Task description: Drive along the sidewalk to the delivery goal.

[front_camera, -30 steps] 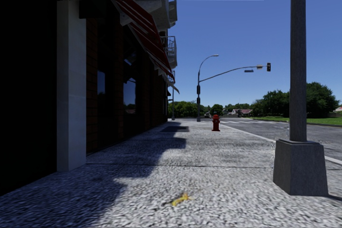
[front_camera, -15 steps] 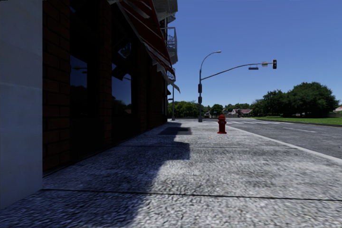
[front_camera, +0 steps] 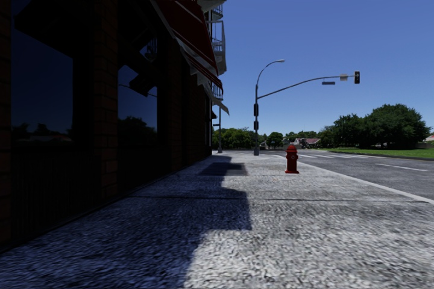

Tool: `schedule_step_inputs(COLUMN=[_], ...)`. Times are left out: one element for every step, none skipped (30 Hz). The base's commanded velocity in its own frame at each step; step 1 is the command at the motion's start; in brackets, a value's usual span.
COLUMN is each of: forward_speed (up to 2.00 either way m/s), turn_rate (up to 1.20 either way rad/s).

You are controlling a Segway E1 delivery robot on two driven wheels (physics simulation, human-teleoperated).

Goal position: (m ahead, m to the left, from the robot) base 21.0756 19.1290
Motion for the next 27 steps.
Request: schedule_step_inputs(forward_speed=[2.0,2.0,2.0,2.0,2.0,2.0,2.0,2.0,2.0,2.0,2.0,2.0,2.0,2.0,2.0,2.0,2.0,2.0,2.0,2.0,2.0,2.0,2.0,2.0,2.0,2.0,2.0], turn_rate=[0.0,0.0,0.0,0.0,0.0,0.0,0.0,0.0,0.0,0.0,0.0,0.0,0.0,0.0,0.0,0.0,0.0,0.0,0.0,0.0,-0.24,-0.69,-1.2,-1.2,-1.2,-1.2,-1.2])
